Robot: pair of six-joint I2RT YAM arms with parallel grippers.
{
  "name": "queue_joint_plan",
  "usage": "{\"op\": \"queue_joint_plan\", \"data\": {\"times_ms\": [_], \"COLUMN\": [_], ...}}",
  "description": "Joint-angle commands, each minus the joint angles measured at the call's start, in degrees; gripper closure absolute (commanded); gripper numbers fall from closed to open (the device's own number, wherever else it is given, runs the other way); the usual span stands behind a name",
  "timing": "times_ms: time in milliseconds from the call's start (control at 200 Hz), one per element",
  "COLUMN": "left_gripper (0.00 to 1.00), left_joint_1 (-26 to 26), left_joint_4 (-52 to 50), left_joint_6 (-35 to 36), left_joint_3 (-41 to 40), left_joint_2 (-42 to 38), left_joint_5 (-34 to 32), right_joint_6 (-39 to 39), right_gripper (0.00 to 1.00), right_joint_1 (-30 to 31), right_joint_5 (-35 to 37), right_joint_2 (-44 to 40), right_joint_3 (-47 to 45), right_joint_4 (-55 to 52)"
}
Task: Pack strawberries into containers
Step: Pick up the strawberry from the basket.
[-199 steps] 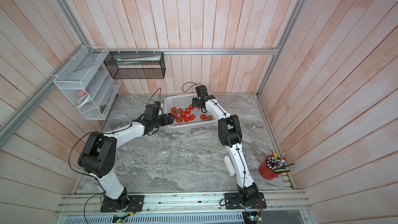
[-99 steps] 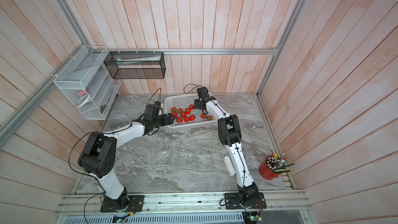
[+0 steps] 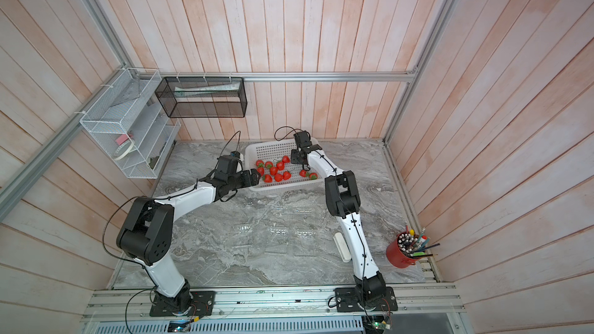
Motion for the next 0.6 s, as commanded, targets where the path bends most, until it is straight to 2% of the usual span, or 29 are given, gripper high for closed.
{"op": "queue_joint_plan", "data": {"times_ms": [0, 355, 595], "left_gripper": [0.08, 0.08, 0.08], "left_joint_1": [-0.2, -0.2, -0.1], "left_joint_4": [-0.2, -0.2, -0.3], "left_joint_6": [0.8, 0.6, 0.0], "left_joint_3": [-0.7, -4.1, -7.6], "left_joint_2": [-1.8, -8.0, -13.4], "left_joint_5": [0.4, -2.4, -3.9], "right_joint_6": [-1.0, -1.8, -2.0], "right_gripper": [0.57, 0.79, 0.83], "right_joint_1": [-0.2, 0.3, 1.9], "right_joint_5": [0.3, -0.2, -0.1], "right_joint_2": [-2.0, -10.1, -17.5], "right_joint_3": [-1.0, -8.8, -17.3], "right_joint_4": [0.4, 4.2, 6.9]}}
